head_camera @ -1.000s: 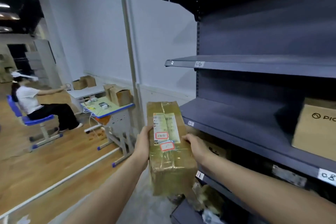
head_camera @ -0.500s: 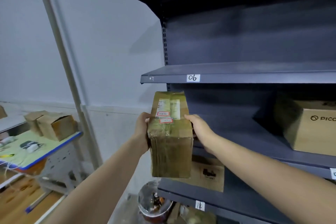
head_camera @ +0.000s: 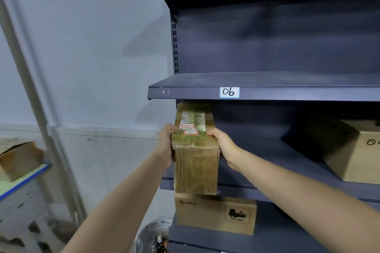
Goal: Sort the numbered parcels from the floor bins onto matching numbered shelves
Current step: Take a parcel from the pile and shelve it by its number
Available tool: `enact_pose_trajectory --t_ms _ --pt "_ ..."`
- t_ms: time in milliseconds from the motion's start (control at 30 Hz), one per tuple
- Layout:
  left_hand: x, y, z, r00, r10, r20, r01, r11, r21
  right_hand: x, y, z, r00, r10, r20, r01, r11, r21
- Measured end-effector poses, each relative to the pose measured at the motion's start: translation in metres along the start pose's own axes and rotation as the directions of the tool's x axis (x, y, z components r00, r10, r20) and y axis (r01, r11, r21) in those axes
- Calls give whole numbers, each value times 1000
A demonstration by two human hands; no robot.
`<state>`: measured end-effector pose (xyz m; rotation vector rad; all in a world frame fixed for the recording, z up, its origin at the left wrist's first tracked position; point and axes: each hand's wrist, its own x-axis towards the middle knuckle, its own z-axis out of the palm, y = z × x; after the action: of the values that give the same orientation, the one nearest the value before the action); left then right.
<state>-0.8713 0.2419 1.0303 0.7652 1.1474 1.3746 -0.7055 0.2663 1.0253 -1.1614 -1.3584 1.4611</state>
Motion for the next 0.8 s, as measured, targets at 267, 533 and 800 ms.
enact_pose_trajectory --t_ms 267,533,800 --pt "52 -4 -16 994 -35 108 34 999 5 38 2 12 997 27 -73 -25 1000 17" --pt "89 8 -25 987 -39 159 34 999 34 73 -1 22 985 27 -168 -17 998 65" --pt "110 12 -24 973 -28 231 21 999 35 94 -3 24 966 83 -243 -50 989 137"
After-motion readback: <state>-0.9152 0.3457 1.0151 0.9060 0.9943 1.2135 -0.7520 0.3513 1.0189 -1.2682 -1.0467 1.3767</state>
